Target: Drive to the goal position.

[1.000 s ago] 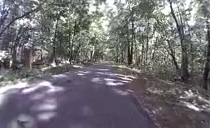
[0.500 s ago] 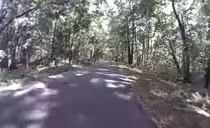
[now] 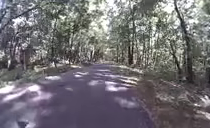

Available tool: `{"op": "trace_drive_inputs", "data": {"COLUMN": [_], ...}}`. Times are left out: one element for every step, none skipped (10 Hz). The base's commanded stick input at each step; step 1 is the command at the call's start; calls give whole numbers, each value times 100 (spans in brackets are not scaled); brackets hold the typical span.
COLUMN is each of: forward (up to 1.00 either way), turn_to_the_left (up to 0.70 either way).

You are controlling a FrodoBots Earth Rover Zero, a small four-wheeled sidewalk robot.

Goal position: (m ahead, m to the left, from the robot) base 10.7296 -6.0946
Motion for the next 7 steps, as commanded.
{"op": "trace_drive_inputs", "data": {"forward": [45, 45, 45, 45, 45, 45, 45], "turn_to_the_left": [0, 0, 0, 0, 0, 0, 0]}}
